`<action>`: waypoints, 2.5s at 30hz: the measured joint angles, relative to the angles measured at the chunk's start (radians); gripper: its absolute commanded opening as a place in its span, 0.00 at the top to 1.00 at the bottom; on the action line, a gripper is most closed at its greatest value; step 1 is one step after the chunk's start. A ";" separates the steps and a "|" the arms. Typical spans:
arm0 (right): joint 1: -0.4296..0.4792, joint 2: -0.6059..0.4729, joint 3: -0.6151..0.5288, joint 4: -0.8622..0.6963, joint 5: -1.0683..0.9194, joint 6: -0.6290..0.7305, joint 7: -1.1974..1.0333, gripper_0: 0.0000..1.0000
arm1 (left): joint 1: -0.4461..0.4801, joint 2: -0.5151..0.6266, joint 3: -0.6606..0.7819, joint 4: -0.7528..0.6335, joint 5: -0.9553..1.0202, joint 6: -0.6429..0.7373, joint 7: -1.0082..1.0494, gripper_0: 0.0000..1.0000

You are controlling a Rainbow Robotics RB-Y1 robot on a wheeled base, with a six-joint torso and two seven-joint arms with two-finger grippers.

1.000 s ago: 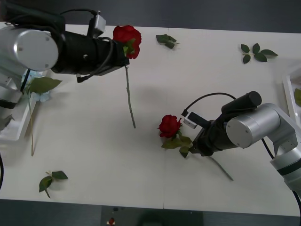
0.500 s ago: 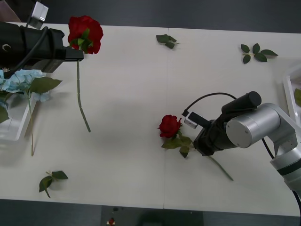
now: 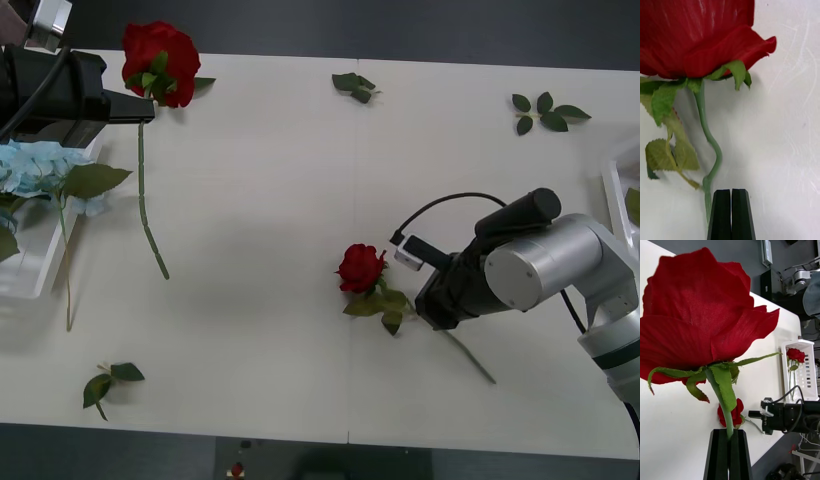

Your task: Put the red flowers into the right box and the blue flowers into the left box

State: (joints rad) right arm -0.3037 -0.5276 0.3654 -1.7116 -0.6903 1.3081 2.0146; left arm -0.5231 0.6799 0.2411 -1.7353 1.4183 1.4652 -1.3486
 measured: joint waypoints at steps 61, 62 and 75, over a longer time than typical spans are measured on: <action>0.000 0.087 0.005 0.043 0.081 0.018 -0.004 0.74 | 0.000 0.000 0.000 0.000 -0.013 -0.056 0.000 1.00; 0.000 0.087 0.010 0.043 0.081 0.018 -0.004 0.74 | 0.000 0.000 0.000 0.000 -0.013 -0.056 0.000 1.00; 0.000 0.087 0.015 0.043 0.087 0.018 -0.004 1.00 | 0.000 0.000 0.000 0.000 -0.013 -0.065 0.000 1.00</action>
State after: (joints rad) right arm -0.3037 -0.4402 0.3802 -1.6687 -0.6028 1.3261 2.0105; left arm -0.5231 0.6796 0.2410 -1.7353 1.4055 1.4006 -1.3486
